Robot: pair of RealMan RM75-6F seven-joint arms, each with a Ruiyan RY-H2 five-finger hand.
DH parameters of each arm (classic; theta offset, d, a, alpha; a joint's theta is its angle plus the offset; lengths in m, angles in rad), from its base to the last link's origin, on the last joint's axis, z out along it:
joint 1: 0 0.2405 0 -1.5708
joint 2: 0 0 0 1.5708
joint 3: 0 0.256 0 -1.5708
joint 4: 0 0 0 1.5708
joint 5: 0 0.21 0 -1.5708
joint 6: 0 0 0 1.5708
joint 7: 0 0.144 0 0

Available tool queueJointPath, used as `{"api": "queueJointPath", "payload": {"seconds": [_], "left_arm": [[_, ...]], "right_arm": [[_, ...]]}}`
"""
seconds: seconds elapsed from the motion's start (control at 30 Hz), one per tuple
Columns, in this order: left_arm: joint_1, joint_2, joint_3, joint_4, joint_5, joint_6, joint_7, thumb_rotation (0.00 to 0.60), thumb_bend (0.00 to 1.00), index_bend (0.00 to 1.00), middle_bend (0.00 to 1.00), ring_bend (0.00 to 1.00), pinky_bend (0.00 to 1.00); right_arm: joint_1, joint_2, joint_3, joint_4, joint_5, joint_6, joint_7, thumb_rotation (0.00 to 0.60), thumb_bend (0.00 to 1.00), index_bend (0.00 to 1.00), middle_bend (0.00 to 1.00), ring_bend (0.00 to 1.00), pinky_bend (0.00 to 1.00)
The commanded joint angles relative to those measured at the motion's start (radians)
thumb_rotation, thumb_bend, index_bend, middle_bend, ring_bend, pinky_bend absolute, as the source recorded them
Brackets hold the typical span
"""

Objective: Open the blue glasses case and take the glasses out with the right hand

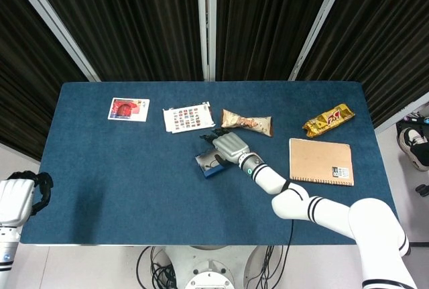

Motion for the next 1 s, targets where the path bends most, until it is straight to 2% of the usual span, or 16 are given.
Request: {"api": "queueJointPath", "payload": {"seconds": [0.03,0.2,0.33,0.47,0.57,0.67,0.8,1.0], "left_arm": [[0.000,0.000,0.000,0.000,0.000,0.000,0.000,0.600,0.58,0.66,0.64,0.45,0.44],[0.000,0.000,0.000,0.000,0.000,0.000,0.000,0.600,0.58,0.66,0.64,0.45,0.44],[0.000,0.000,0.000,0.000,-0.001,-0.001,-0.001,0.600,0.58,0.66,0.64,0.45,0.44],[-0.001,0.001,0.000,0.000,0.001,-0.001,-0.004,0.600,0.58,0.66,0.64,0.45,0.44],[0.000,0.002,0.001,-0.001,0.002,0.000,-0.005,0.600,0.58,0.66,0.64,0.45,0.44],[0.000,0.002,0.001,-0.001,0.002,0.000,-0.004,0.600,0.58,0.66,0.64,0.45,0.44],[0.000,0.002,0.001,-0.002,0.002,0.001,-0.003,0.600,0.58,0.66,0.64,0.45,0.44],[0.000,0.001,0.001,-0.002,0.001,0.000,0.000,0.600,0.58,0.66,0.64,0.45,0.44]], "right_arm": [[0.010,-0.027,0.011,0.031,0.007,0.025,-0.012,0.600,0.52,0.01,0.10,0.00,0.00],[0.033,-0.073,0.042,0.094,0.046,0.068,-0.057,0.600,0.49,0.00,0.03,0.00,0.00],[0.013,-0.036,0.049,0.013,0.018,0.124,-0.046,0.600,0.49,0.00,0.01,0.00,0.00],[-0.053,0.060,0.010,-0.152,-0.050,0.198,-0.031,0.600,0.51,0.00,0.10,0.00,0.00],[-0.103,0.128,-0.033,-0.251,-0.072,0.223,-0.034,0.600,0.57,0.00,0.18,0.00,0.00],[-0.142,0.180,-0.076,-0.316,-0.084,0.232,-0.040,0.600,0.61,0.00,0.25,0.00,0.00],[-0.181,0.224,-0.113,-0.354,-0.085,0.245,-0.051,0.600,0.62,0.00,0.27,0.00,0.00],[-0.210,0.247,-0.129,-0.344,-0.077,0.243,-0.036,0.600,0.63,0.00,0.27,0.00,0.00]]}}
